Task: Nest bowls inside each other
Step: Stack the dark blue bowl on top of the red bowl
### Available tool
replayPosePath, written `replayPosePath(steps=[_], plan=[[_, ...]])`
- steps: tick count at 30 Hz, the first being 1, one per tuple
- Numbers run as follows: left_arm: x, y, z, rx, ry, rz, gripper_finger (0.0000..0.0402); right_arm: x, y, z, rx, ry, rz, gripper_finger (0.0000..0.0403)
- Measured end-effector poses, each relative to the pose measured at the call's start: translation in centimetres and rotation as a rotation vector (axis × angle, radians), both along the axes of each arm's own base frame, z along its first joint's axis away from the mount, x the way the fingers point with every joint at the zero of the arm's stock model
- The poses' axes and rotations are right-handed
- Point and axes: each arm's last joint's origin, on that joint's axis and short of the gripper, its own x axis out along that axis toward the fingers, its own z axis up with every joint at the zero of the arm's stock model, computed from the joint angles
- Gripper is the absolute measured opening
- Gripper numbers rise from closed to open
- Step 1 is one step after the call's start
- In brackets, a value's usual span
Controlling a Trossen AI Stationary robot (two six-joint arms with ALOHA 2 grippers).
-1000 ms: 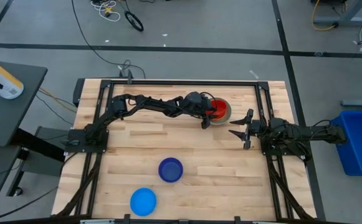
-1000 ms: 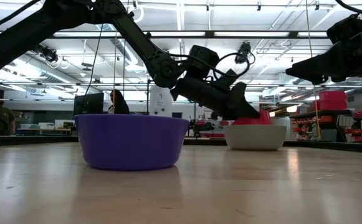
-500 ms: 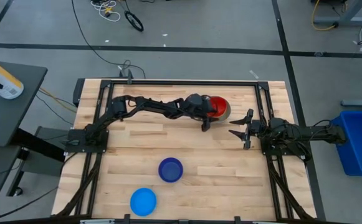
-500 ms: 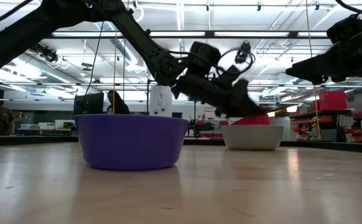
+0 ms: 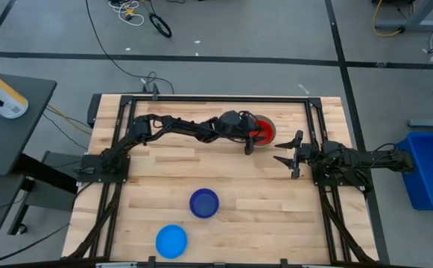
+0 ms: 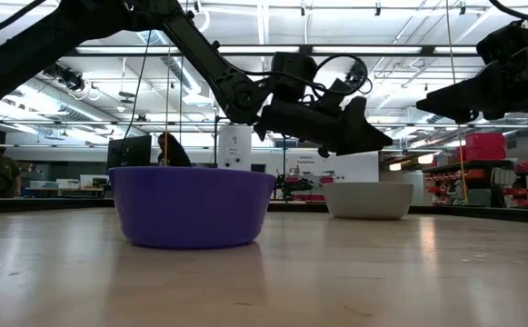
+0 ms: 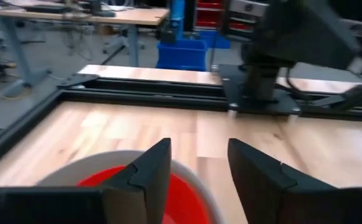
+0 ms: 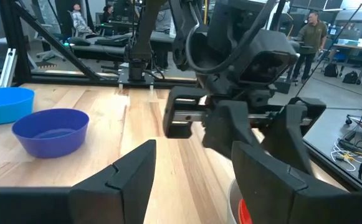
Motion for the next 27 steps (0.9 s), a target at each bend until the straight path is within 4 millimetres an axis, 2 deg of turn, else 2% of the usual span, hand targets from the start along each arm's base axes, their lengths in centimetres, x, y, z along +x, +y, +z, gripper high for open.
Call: replayPosePath(steps=[6, 9, 13, 15, 19, 23, 27], plan=[[0.2, -2.2, -0.8, -0.047, 0.083, -0.185, 0.0143, 0.0, 0.0, 0.0, 0.0, 0.0, 0.0, 0.0229], [0.1, -4.2, -1.9, -0.034, 0.198, -0.249, 0.0142, 0.0, 0.0, 0.0, 0.001, 0.0, 0.0, 0.0233], [-0.3, -7.1, -3.0, 0.05, 0.373, -0.231, 0.0149, 0.0, 0.0, 0.0, 0.024, -0.004, -0.001, 0.0238], [-0.8, -8.4, -2.5, 0.116, 0.439, -0.2, 0.0155, 0.0, 0.0, 0.0, 0.032, -0.005, -0.001, 0.0242], [-2.1, -10.5, 0.2, 0.222, 0.435, -0.14, 0.017, 0.1, 0.0, -0.1, 0.034, 0.006, -0.002, 0.0249], [-4.9, -12.1, 2.9, 0.23, 0.445, -0.124, 0.0186, 0.1, 0.0, -0.2, 0.076, 0.01, -0.004, 0.0256], [-8.5, -14.3, 4.0, 0.23, 0.49, -0.105, 0.0203, 0.2, 0.0, -0.3, 0.104, 0.02, -0.009, 0.0262]])
